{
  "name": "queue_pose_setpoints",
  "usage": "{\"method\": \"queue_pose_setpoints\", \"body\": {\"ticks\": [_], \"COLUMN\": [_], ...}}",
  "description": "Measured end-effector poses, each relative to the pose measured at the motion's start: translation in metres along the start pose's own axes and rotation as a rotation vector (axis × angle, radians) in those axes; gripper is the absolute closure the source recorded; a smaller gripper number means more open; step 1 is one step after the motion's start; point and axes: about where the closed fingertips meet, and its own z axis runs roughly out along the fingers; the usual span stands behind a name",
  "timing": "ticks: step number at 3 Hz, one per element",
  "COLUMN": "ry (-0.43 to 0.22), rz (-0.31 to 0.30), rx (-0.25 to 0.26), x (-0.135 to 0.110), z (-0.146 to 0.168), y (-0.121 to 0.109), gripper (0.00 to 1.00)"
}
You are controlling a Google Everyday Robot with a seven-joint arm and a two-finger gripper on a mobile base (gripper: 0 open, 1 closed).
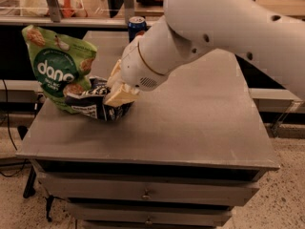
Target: Move blue chip bag near green rice chip bag
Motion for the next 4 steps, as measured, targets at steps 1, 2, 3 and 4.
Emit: {"method": "queue_pose_setpoints", "body": {"ticks": [1,2,3,4], "ry": [0.001,-0.002,-0.006,0.005], "rz": [-0.002,-0.003,-0.013,-0.017], "rx": [0.0,-0.002,-0.036,-0.077], "x": [0.0,0.0,0.005,0.021], "z": [0.004,0.005,0.004,-0.001], "y": [0.002,0.003,0.001,-0.007], "gripper": [0.12,0.0,0.0,0.0]}}
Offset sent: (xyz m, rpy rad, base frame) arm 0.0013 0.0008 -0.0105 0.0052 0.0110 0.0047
